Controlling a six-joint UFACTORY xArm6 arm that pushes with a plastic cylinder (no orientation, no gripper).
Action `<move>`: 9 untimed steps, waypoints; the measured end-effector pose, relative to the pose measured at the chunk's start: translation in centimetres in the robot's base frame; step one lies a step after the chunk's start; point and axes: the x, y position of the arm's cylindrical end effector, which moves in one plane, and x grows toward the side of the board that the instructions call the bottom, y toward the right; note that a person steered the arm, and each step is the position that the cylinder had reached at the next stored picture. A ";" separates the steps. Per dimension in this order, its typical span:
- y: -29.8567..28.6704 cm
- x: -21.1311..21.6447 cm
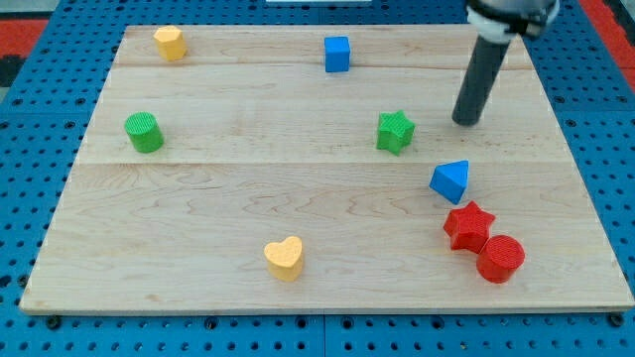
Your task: Place the blue cube left to the green star
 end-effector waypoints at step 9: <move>-7.0 -8.1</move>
